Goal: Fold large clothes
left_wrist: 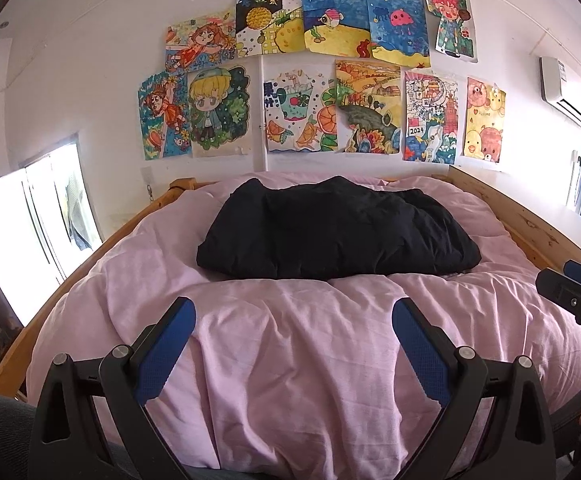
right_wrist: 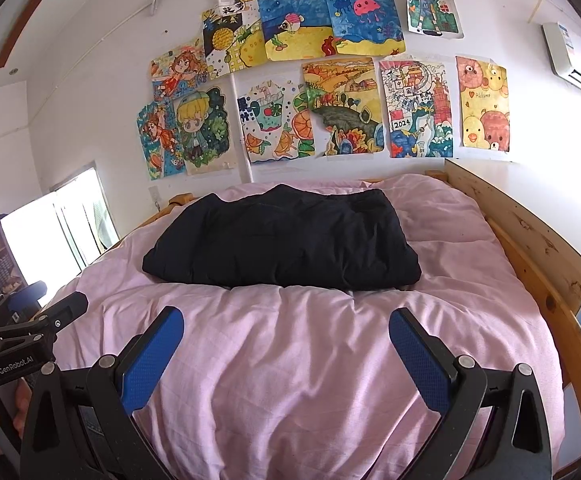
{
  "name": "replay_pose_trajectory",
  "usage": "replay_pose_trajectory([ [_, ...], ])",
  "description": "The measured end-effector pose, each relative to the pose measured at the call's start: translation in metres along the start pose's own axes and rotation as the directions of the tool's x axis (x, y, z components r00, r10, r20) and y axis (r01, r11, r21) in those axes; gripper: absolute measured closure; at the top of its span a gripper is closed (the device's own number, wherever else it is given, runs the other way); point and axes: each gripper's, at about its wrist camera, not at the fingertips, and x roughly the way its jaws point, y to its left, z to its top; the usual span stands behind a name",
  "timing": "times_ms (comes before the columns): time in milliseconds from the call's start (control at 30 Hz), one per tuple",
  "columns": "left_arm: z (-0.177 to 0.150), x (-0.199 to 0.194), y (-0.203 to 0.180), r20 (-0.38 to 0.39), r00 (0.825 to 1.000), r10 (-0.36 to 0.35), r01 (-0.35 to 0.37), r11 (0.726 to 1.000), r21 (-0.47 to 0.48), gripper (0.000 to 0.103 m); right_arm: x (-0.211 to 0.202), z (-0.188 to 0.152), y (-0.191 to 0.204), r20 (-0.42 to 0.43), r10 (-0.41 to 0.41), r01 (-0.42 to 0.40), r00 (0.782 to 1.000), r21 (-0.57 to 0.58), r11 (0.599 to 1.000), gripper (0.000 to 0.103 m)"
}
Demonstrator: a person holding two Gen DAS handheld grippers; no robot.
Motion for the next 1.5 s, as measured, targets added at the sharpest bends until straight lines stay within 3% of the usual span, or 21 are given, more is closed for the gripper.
replay_pose_trajectory([
  [1500, 0.0053, 0.0013, 0.0033, -0.008, 1.0, 0.007, -0.008, 1.0, -0.026, 0.006, 0.0012, -0.0016, -0.0017, -0.003, 0.002, -0.002, 1.0, 0.0, 1.0, 0.0],
])
